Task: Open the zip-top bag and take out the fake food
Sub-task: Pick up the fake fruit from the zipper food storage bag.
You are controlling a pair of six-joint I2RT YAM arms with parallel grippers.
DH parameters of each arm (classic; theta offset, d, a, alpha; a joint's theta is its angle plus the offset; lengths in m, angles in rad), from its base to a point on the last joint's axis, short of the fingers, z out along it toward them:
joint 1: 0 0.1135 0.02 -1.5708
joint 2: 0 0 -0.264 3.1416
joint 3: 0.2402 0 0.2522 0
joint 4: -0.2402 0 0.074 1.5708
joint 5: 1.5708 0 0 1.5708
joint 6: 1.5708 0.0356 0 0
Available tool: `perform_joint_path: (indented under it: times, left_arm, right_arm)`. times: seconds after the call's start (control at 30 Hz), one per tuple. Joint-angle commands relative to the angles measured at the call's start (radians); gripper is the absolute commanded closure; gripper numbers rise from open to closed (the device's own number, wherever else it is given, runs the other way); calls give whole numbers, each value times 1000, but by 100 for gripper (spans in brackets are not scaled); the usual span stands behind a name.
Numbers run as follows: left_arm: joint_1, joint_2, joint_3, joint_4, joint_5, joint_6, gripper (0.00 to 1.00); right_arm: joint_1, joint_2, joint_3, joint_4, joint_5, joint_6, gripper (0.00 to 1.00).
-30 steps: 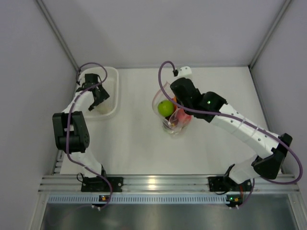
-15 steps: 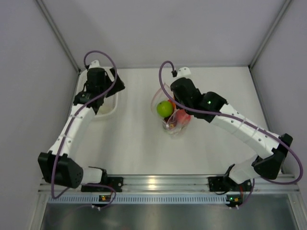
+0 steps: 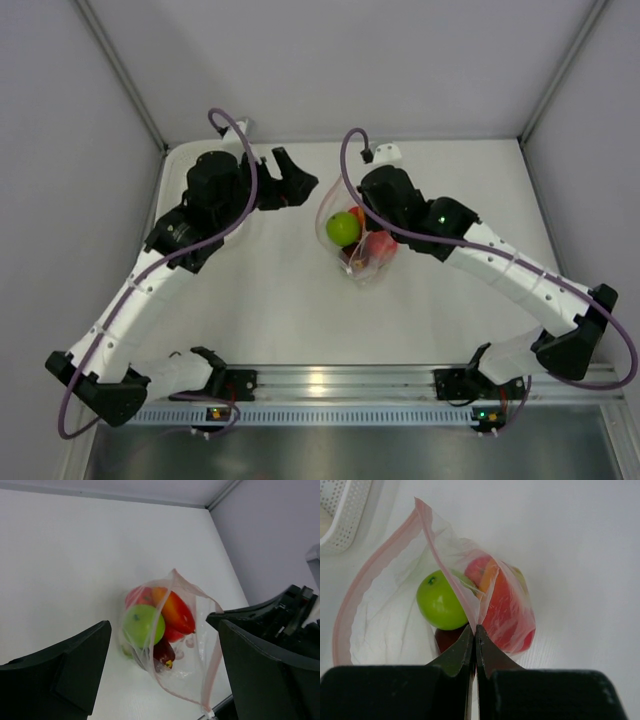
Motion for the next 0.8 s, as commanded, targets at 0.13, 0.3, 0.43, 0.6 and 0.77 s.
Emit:
perform_joint_path:
  times: [0.13, 0.3, 0.43, 0.6, 0.77]
  left_arm:
    - [-158, 46, 41, 46, 43, -3, 16]
    - [-250, 70, 5, 127, -20, 9, 32]
    - [-294, 99, -28, 218, 55, 45, 55]
    - [-301, 116, -84, 276, 35, 91, 77]
    - [-301, 82, -204, 387, -23, 209, 80]
  right_arm:
    - [-7, -49, 6, 70, -49, 29, 100]
    - [-9, -61, 1, 73, -57, 35, 100]
    - [-7, -76, -5, 81, -67, 39, 100]
    - [-6, -101, -17, 93, -83, 43, 100]
    - [-7, -112, -22, 84, -87, 46, 100]
